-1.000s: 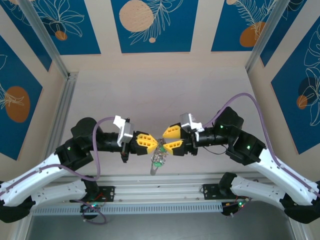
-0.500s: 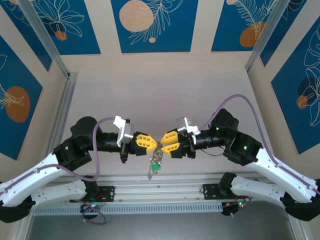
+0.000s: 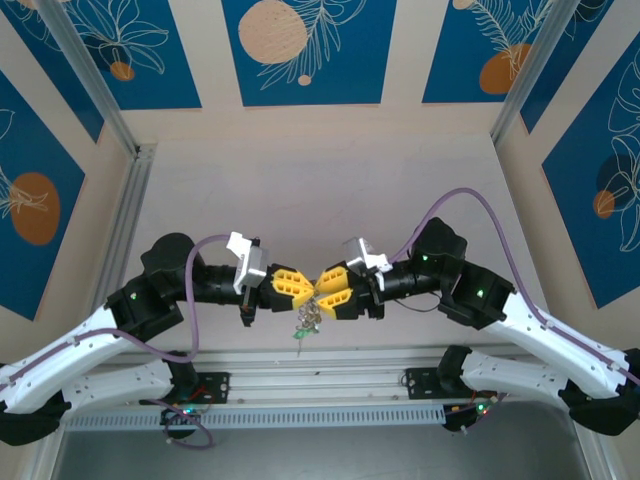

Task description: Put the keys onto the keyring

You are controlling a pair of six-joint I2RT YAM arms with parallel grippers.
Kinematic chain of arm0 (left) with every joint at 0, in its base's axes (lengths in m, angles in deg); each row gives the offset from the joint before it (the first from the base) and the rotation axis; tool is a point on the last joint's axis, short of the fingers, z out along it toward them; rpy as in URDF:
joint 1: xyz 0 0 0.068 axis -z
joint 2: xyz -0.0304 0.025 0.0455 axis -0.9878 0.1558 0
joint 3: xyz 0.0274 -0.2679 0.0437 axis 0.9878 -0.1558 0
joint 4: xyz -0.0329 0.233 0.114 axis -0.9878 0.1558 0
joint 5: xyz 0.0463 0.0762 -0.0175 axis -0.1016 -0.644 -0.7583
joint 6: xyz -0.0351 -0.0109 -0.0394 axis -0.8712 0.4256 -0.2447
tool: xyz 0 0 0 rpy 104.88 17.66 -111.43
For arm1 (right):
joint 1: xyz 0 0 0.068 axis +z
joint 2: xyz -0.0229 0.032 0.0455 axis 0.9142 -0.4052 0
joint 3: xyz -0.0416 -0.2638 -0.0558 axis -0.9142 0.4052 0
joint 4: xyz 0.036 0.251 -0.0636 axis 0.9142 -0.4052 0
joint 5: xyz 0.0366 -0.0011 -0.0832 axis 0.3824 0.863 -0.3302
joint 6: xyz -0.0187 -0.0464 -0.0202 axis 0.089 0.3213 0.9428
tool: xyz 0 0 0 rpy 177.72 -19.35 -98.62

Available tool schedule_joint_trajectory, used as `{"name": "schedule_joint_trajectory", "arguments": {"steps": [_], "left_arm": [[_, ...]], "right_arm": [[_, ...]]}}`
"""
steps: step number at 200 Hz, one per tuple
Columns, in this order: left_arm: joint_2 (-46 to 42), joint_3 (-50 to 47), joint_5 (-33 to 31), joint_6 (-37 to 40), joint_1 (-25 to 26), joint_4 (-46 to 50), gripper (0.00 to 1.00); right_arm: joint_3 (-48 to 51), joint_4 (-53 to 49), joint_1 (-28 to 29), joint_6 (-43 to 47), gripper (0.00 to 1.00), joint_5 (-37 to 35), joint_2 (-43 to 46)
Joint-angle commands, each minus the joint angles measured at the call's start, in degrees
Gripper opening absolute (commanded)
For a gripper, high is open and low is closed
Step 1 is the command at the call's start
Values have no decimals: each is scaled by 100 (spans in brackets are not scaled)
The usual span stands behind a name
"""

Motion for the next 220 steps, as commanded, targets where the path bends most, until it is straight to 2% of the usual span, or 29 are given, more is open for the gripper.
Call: {"name": "schedule_joint_trajectory", "arguments": {"steps": [1, 60, 127, 160, 220], "left_arm": [[-44, 150, 117, 51, -18, -155, 0], [-36, 123, -48, 144, -26, -22, 0], [-55, 98, -262, 282, -18, 191, 0], [-105, 124, -356, 356, -18, 314, 0], [-159, 241, -603, 606, -19, 784, 0]], "right_arm": [[-26, 108, 50, -40, 28, 103, -24], [1, 110, 106, 24, 22, 123, 7], [36, 1, 108, 130, 6, -43, 167], [1, -257, 73, 239, 0, -383, 269], [-74, -602, -188, 244, 0, -637, 502]]}}
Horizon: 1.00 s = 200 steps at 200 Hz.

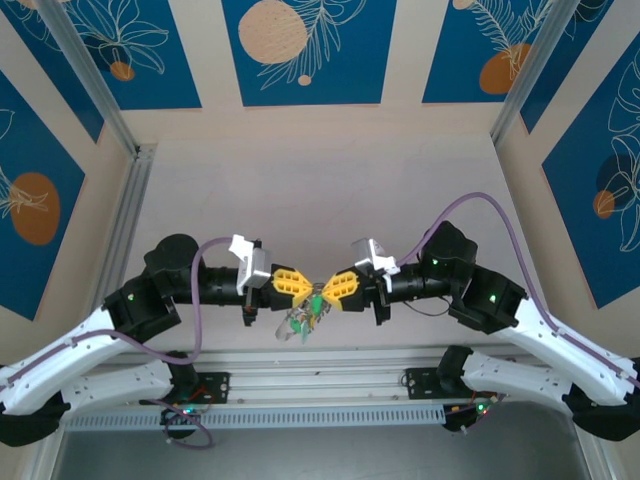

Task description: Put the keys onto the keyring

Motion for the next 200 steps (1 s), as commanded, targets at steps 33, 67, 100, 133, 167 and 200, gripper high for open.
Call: {"name": "schedule_joint_trajectory", "arguments": {"steps": [33, 67, 100, 133, 167, 200], "left_arm": [[104, 282, -231, 354, -20, 411, 0], [315, 221, -488, 376, -18, 362, 0], [377, 50, -699, 303, -20, 321, 0], [334, 4, -983, 241, -18, 342, 14], [198, -57, -1218, 150, -22, 420, 39], [-134, -275, -1598, -14, -22, 515, 83]], "right_arm": [[-141, -82, -111, 78, 0, -135, 54], [-305, -220, -230, 157, 0, -170, -51], [-510, -301, -486, 16, 0, -11, -285], [-537, -355, -505, -84, 0, -262, -260], [-642, -612, -624, -173, 0, -549, -359], [-719, -723, -836, -419, 0, -788, -624]]}}
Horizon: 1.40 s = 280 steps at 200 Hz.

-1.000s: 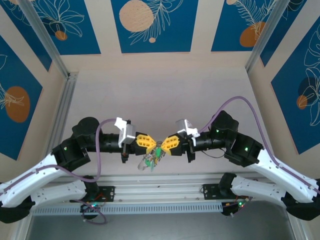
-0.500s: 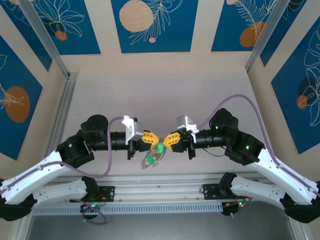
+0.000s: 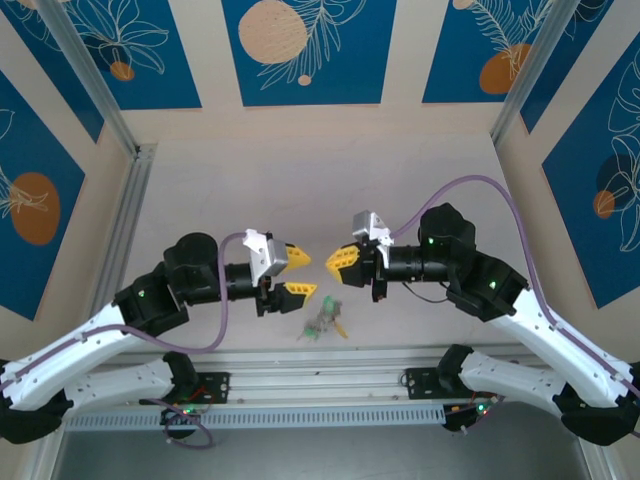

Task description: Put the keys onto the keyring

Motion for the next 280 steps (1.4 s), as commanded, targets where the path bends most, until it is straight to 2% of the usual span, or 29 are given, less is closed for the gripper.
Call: {"name": "schedule_joint_trajectory", "arguments": {"steps": [1, 7, 14, 38, 54, 82, 105, 111, 127, 151, 193, 202, 235, 273, 276, 280], "left_arm": [[-307, -155, -395, -106, 13, 142, 85], [-378, -190, -552, -115, 15, 200, 95], [-464, -244, -809, -128, 10, 294, 100], [-753, -364, -2081, -219, 15, 664, 100], [-931, -412, -2647, -288, 15, 846, 100], [-1070, -436, -3118, -485, 6, 1096, 100], [-752, -258, -3325, -754, 3, 1675, 100], [-601, -188, -3370, -845, 6, 1876, 100], [-41, 24, -3427, -1169, -29, 2497, 100], [823, 126, -3259, -1813, -39, 3188, 100], [1183, -796, -2743, -3142, 18, 2878, 100], [1269, -962, -2829, -3412, 90, 2814, 100], [1817, -1212, -3274, -4195, 418, 2560, 100], [2833, -808, -3587, -4456, 718, 2458, 100], [2936, -742, -3618, -4464, 737, 2473, 100], [3055, -668, -3651, -4466, 752, 2495, 100]], "right_arm": [[-164, -111, -152, -275, 0, -302, -183], [-160, -128, -191, -325, 0, -359, -232], [-148, -137, -232, -371, 0, -414, -284], [-45, -78, -408, -530, 0, -493, -539], [116, 175, -517, -613, 0, -361, -666], [202, 384, -646, -694, 0, -306, -835], [396, 380, -799, -919, 0, -491, -715], [508, 378, -895, -1022, 4, -518, -664], [848, 312, -1166, -1322, 24, -583, -523], [1378, 37, -1424, -1562, 43, -883, -248], [2271, 181, -1643, -2016, 64, -1191, 406], [2404, 196, -1648, -2082, 70, -1342, 520], [2765, 152, -1666, -2086, 82, -1864, 977], [3071, 189, -1695, -2095, 85, -2288, 1312], [3092, 189, -1700, -2096, 88, -2330, 1333], [3117, 194, -1707, -2090, 97, -2383, 1374]]}}
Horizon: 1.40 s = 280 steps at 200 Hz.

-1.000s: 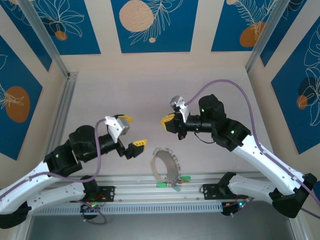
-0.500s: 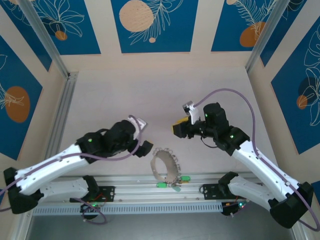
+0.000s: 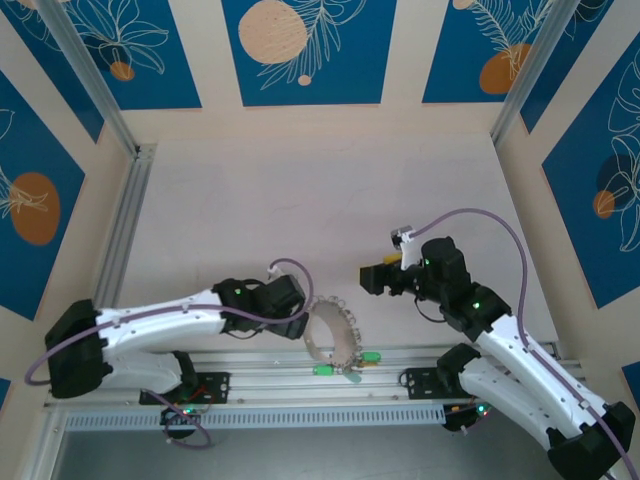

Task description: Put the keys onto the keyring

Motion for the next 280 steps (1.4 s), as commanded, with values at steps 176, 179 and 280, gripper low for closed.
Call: {"name": "schedule_joint_trajectory", "arguments": {"steps": [176, 179, 280], "left_arm": [[3107, 1607, 418, 501, -339, 7, 55], [3130, 1609, 464, 512, -387, -2, 53], [3901, 2495, 554, 1501, -1607, 315, 32]], "right_arm": [[386, 174, -888, 178, 99, 535, 837], [349, 123, -901, 195, 99, 564, 854], [-266, -400, -950, 281, 99, 449, 1492]]}}
